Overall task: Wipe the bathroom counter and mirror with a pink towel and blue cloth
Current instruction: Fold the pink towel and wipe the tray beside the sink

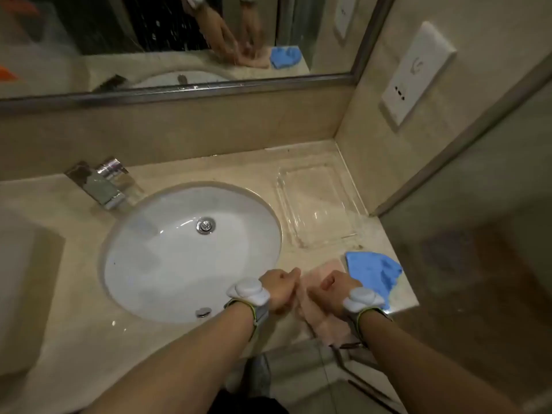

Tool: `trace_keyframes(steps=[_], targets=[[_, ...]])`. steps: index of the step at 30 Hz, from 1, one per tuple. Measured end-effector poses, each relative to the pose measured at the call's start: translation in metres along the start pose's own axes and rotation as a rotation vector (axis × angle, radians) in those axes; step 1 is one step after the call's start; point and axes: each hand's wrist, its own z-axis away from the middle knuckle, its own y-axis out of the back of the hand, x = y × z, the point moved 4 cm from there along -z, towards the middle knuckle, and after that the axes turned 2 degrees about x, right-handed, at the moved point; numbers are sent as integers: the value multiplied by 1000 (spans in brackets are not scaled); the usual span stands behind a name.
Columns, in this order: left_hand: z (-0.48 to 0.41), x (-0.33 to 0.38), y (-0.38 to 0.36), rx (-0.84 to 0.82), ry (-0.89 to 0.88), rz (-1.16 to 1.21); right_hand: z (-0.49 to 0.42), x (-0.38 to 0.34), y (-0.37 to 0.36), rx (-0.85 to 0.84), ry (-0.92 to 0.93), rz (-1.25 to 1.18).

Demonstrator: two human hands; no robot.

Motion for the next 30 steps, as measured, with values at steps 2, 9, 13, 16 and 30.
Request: trace_keyframes(steps=[2, 9, 13, 16, 30], targets=[[-5, -9, -6, 7, 6, 1, 2, 6, -4, -24, -30, 83], [-11, -28, -19, 90, 52, 3, 6, 12, -18, -36, 10, 100], [-3, -31, -14, 102, 90, 129, 15, -5, -3, 83, 104, -35], [18, -28, -1, 128, 149, 327, 34, -39, 21, 101, 202, -216], [140, 19, 181, 374, -189, 1089, 157, -293, 70, -62, 674, -604]])
